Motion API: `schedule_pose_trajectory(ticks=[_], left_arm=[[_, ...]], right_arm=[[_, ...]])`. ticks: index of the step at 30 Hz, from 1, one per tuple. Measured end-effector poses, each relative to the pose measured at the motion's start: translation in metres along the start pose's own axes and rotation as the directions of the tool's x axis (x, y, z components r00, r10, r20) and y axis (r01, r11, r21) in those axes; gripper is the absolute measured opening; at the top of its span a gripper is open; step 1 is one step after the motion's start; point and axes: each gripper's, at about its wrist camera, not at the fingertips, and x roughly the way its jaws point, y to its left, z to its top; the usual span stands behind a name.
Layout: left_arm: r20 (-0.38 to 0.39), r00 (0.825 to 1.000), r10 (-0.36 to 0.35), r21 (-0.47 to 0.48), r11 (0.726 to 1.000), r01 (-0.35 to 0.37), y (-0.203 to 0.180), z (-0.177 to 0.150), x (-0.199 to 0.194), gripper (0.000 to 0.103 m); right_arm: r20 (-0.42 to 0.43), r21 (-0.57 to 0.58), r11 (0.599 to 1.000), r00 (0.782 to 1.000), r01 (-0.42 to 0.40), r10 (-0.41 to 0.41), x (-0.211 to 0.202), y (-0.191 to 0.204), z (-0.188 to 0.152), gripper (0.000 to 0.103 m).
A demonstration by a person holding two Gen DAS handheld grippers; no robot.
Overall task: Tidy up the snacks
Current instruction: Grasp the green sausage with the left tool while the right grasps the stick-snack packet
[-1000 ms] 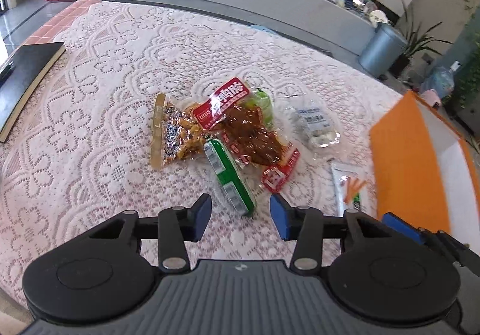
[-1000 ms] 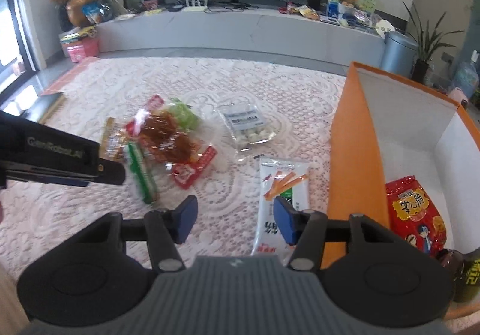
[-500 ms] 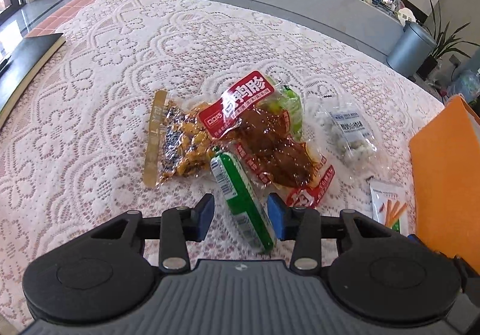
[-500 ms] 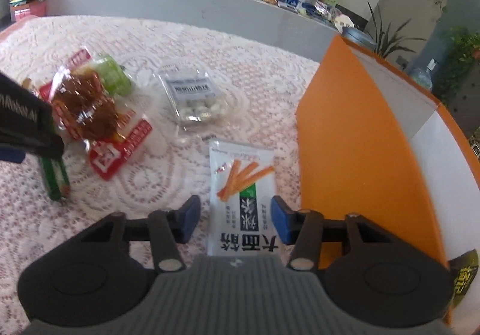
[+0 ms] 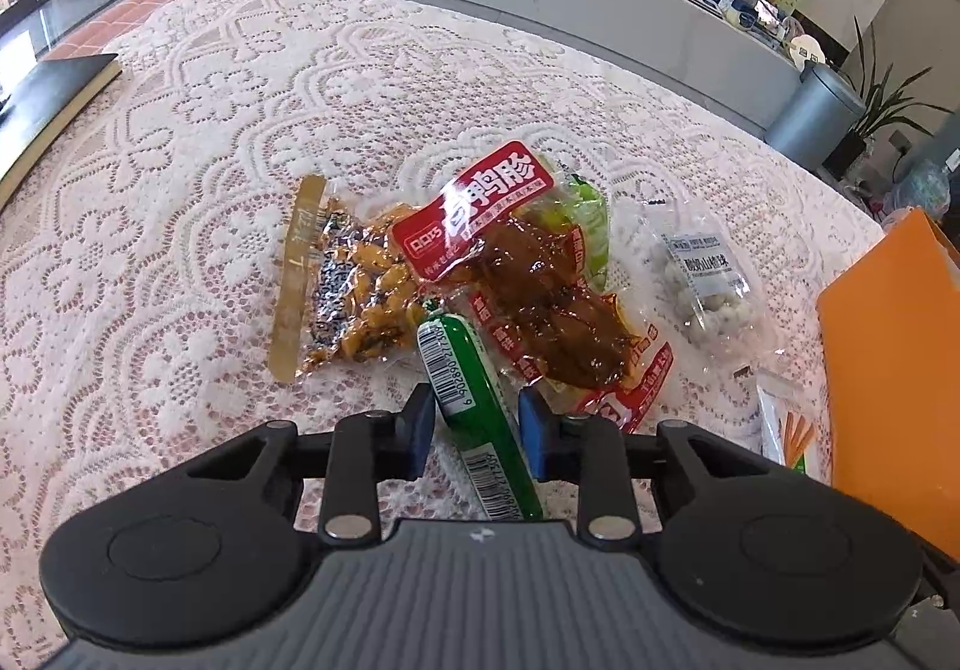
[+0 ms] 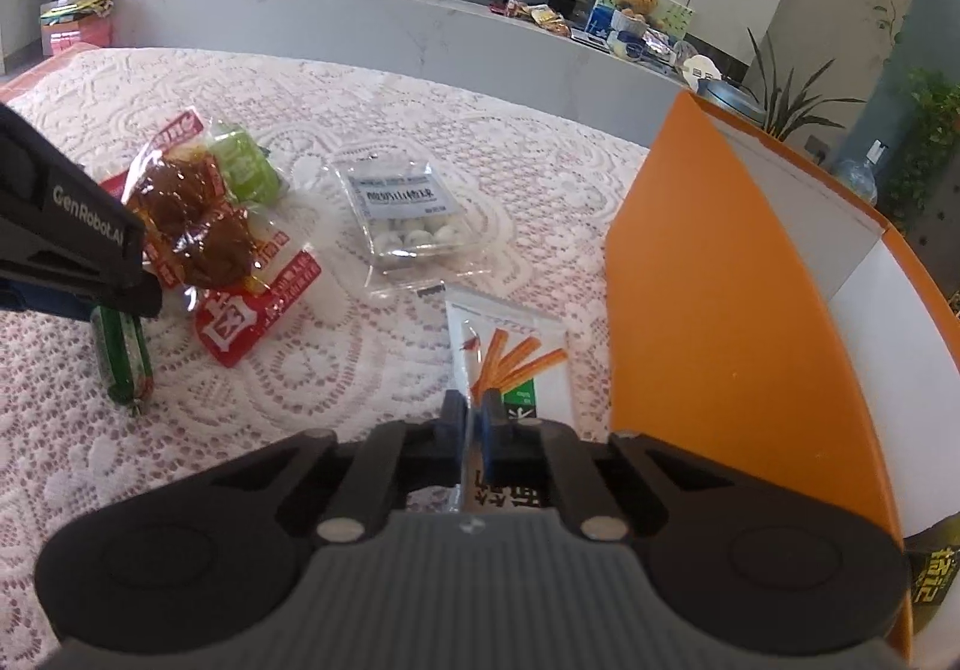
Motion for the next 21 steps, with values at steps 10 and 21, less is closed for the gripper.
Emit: schedule_pose_trajectory(ticks=[10, 21], left_arm=[[-0.137, 0.990, -0.017, 0.108, 0.994, 0.032, 0.014, -0.009, -0.022, 0.030], [-0.120, 0.992, 0.030, 0.189, 0.982, -0.007, 0.010, -0.017, -0.018, 0.028]], right_arm=[[0.000, 0.030, 0.968, 0.968, -0.251, 0.251, -0.028, 0.020, 0.005, 0.000], [-0.005, -0.026, 0.960, 0.961, -0.278, 0.278, -0.022, 0.031, -0.004, 0.035]])
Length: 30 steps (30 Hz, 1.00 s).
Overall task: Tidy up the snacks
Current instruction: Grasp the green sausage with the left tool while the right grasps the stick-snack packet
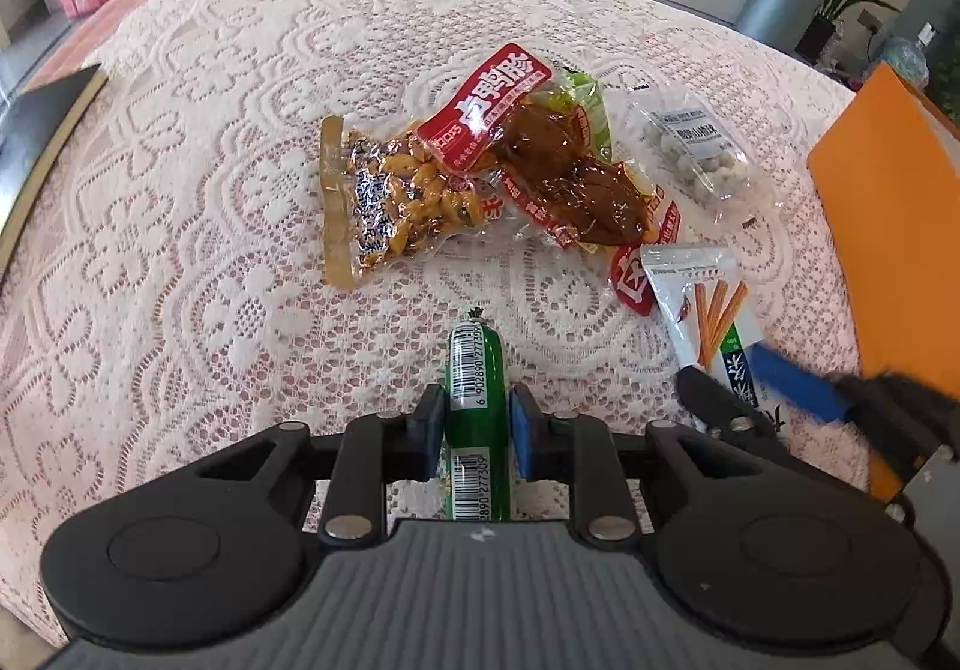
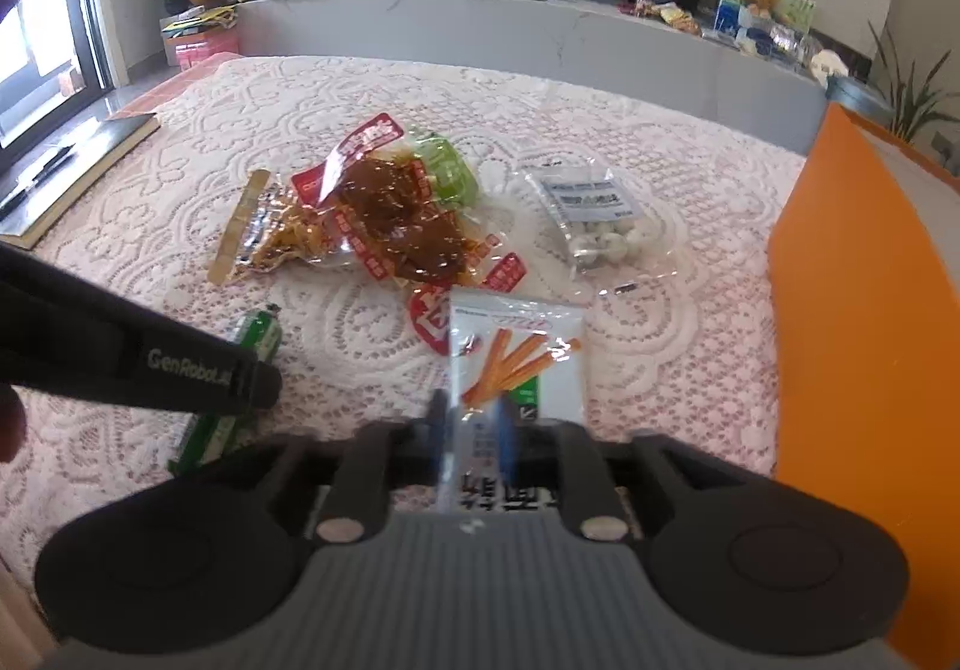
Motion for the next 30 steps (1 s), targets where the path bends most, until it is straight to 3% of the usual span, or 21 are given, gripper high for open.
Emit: schedule_pose_trajectory(ticks=[1, 2, 5, 7, 12, 14, 21, 23, 25, 30], left_arm=[[0.003, 1.000, 0.004, 0.002, 1.000, -0.004, 0.000, 0.000, 0.000, 0.030], [0.004, 1.000, 0.003, 0.000, 1.000, -0.003, 0.001, -0.001, 0.000, 0.030], [0.012, 1.000, 0.001, -0.005, 1.000, -0.001, 0.003, -0.001, 0.001, 0.032], [0.014, 1.000, -0.001, -0.004, 1.000, 0.001, 0.003, -0.002, 0.000, 0.033], [0.016, 1.000, -0.014, 0.028, 1.000, 0.014, -0.003, -0.003, 0.002, 0.049], [0.019, 1.000, 0.002, 0.053, 0.999, -0.003, -0.007, -0.004, 0.003, 0.049], [0.021, 0.999, 0.033, 0.082, 0.996, -0.034, -0.011, -0.005, 0.004, 0.049], [0.023, 0.999, 0.048, 0.093, 0.994, -0.049, -0.013, -0.006, 0.004, 0.042], [0.027, 0.998, 0.063, 0.090, 0.994, -0.065, -0.012, -0.006, 0.004, 0.028], [0.026, 0.999, 0.046, 0.077, 0.996, -0.048, -0.007, -0.006, 0.003, 0.025]], right_arm=[[0.003, -0.003, 1.000, 1.000, 0.013, -0.013, 0.001, -0.002, -0.001, 0.050], [0.007, -0.002, 1.000, 1.000, 0.021, -0.021, 0.003, -0.006, -0.001, 0.056], [-0.004, 0.016, 0.999, 0.999, 0.040, -0.040, 0.007, -0.016, -0.003, 0.068], [-0.020, 0.050, 0.998, 0.999, 0.027, -0.026, 0.011, -0.025, -0.005, 0.069], [-0.017, 0.116, 0.993, 0.999, -0.031, 0.033, 0.013, -0.036, -0.008, 0.070], [-0.014, 0.075, 0.997, 1.000, -0.016, 0.017, 0.015, -0.030, -0.009, 0.070], [0.009, 0.038, 0.999, 1.000, -0.016, 0.016, 0.013, -0.025, -0.011, 0.052], [0.009, 0.051, 0.998, 1.000, -0.021, 0.021, 0.012, -0.027, -0.011, 0.049], [0.004, 0.067, 0.997, 1.000, -0.025, 0.025, 0.012, -0.029, -0.009, 0.048], [-0.011, 0.120, 0.991, 0.998, -0.057, 0.059, 0.007, -0.035, -0.006, 0.047]])
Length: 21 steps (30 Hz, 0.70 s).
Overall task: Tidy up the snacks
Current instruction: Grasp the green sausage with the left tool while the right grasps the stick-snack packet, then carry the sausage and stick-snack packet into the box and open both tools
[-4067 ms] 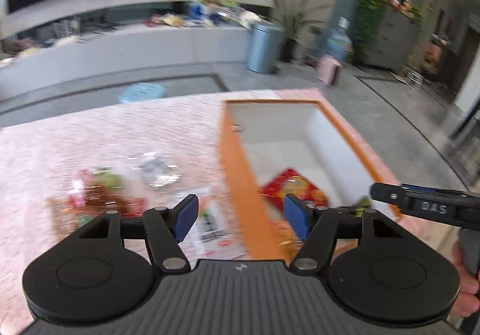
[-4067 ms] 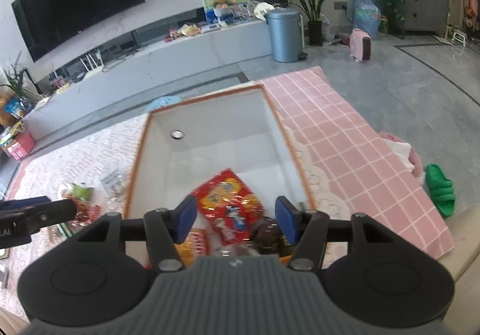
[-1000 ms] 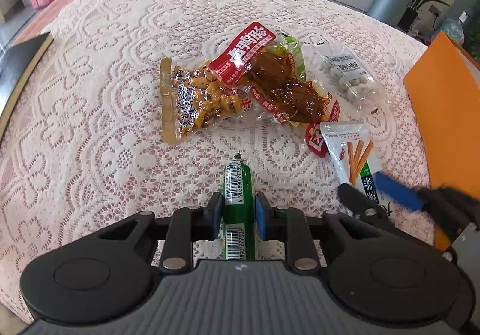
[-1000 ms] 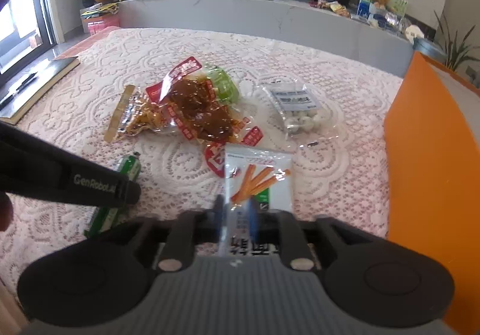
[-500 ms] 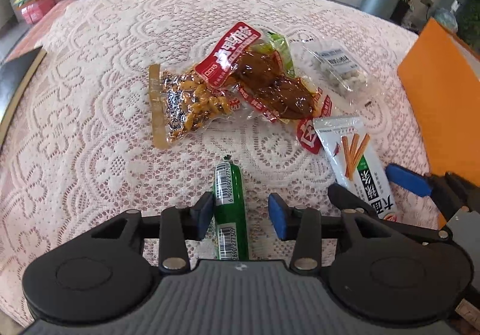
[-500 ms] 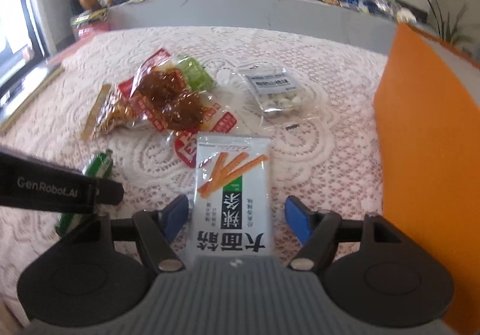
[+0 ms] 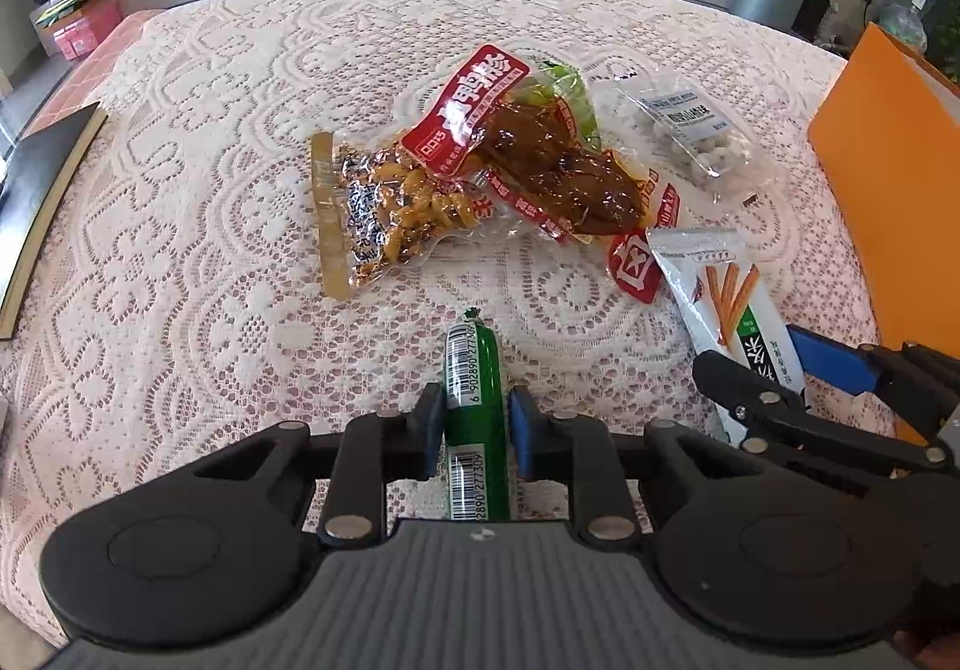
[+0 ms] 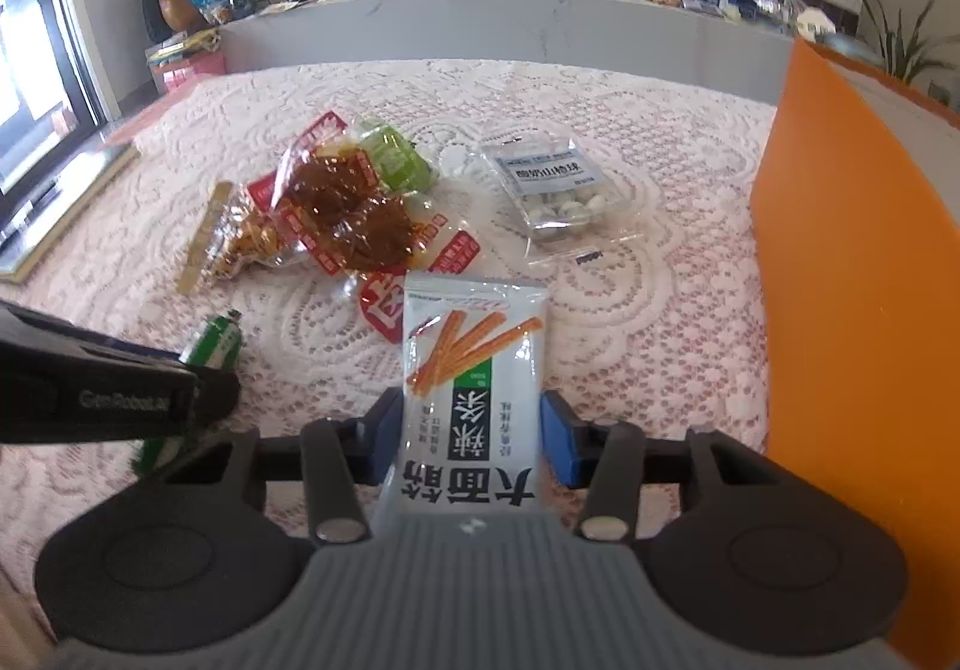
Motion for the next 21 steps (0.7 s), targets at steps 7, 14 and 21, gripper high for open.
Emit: schedule_pose_trajectory(ticks=[7, 14, 21], left_arm=[[0.032, 0.999, -0.021, -0.022, 1.000, 0.022, 0.000, 0.002, -0.012, 0.024], [0.105, 0.991, -0.085, -0.030, 0.996, 0.088, -0.010, 0.004, -0.048, 0.024], [0.194, 0.969, -0.154, 0.025, 0.988, 0.152, -0.042, 0.014, -0.092, 0.024]], right_arm=[[0.044, 0.011, 1.000, 0.999, 0.002, -0.002, -0.028, -0.001, 0.008, 0.047], [0.120, 0.031, 0.999, 0.993, -0.013, 0.009, -0.074, -0.007, 0.015, 0.047], [0.241, 0.047, 0.999, 0.971, -0.004, -0.008, -0.133, -0.021, 0.016, 0.047]])
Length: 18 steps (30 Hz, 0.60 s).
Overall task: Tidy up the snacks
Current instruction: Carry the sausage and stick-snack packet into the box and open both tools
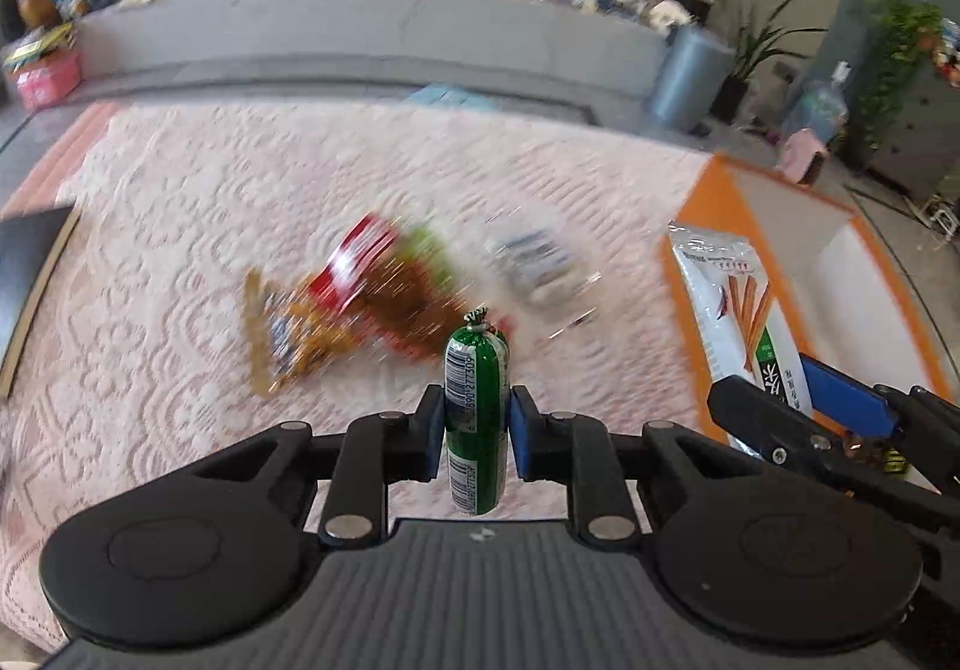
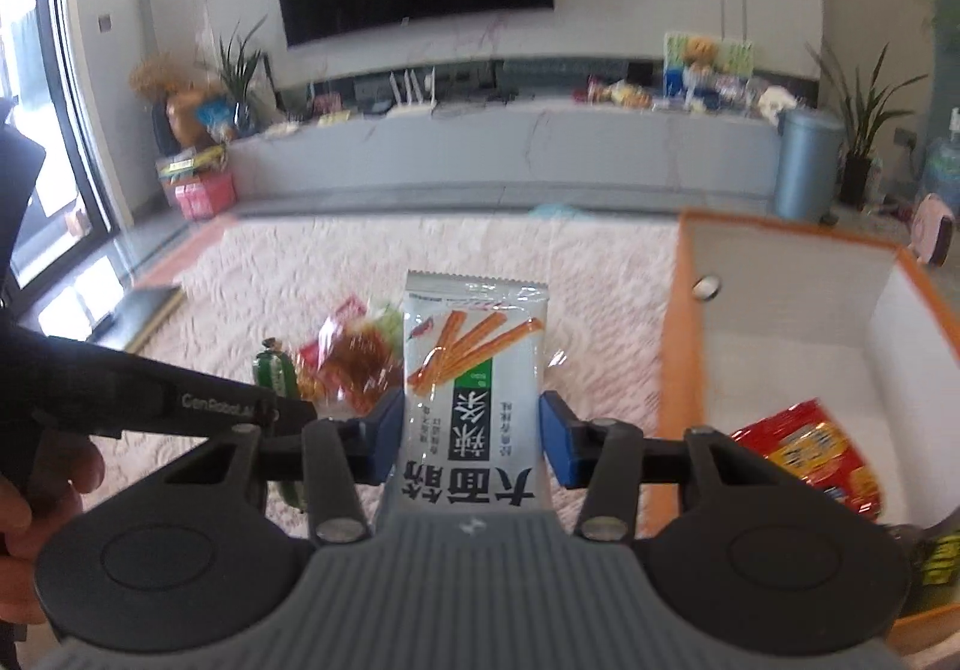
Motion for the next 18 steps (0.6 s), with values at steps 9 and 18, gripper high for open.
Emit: schedule_pose_trajectory(ticks=[9, 18], left_arm=[[0.061, 0.991, -0.123, 0.136, 0.984, 0.114, -0.078, 0.024, -0.026, 0.024], [0.047, 0.980, -0.196, 0.332, 0.928, 0.169, -0.166, 0.040, -0.012, 0.024]], right_arm=[[0.104, -0.009, 0.993, 0.988, 0.118, -0.116, -0.063, -0.050, 0.007, 0.047], [0.065, 0.010, 0.963, 0.961, 0.268, -0.268, -0.082, -0.127, 0.008, 0.047]])
